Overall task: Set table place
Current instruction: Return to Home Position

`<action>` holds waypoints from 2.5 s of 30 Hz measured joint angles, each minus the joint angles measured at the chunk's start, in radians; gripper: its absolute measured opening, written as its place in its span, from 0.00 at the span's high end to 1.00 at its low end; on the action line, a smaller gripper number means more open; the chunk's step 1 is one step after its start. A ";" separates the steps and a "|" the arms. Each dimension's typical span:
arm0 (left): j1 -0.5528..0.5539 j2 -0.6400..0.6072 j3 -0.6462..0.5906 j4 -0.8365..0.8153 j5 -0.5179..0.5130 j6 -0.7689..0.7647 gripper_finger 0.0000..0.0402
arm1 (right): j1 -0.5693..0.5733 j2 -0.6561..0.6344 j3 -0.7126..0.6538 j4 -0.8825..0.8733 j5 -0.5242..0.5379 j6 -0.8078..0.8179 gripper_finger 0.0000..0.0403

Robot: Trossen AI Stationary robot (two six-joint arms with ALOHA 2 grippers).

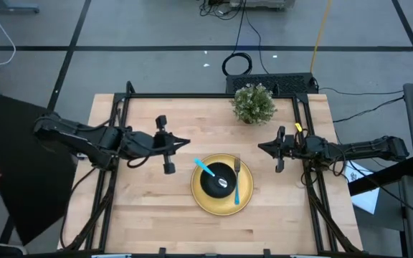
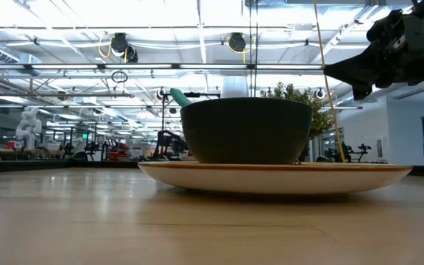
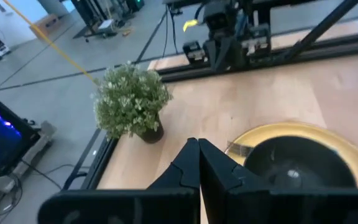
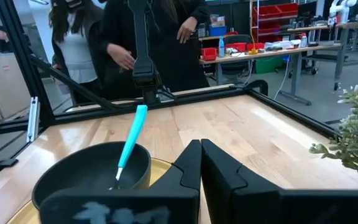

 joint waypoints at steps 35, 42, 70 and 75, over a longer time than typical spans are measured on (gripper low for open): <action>0.028 0.138 0.126 -0.008 0.057 -0.017 1.00 | 0.000 0.001 0.000 0.030 0.000 -0.006 1.00; 0.039 0.186 0.229 -0.016 0.083 -0.026 1.00 | 0.000 0.003 0.000 0.024 0.000 -0.022 1.00; 0.021 0.112 0.233 -0.166 0.227 0.028 1.00 | 0.000 0.010 0.000 -0.008 -0.005 -0.010 1.00; 0.021 0.026 0.194 -0.161 0.264 0.094 1.00 | 0.000 0.025 0.000 -0.009 -0.005 -0.026 1.00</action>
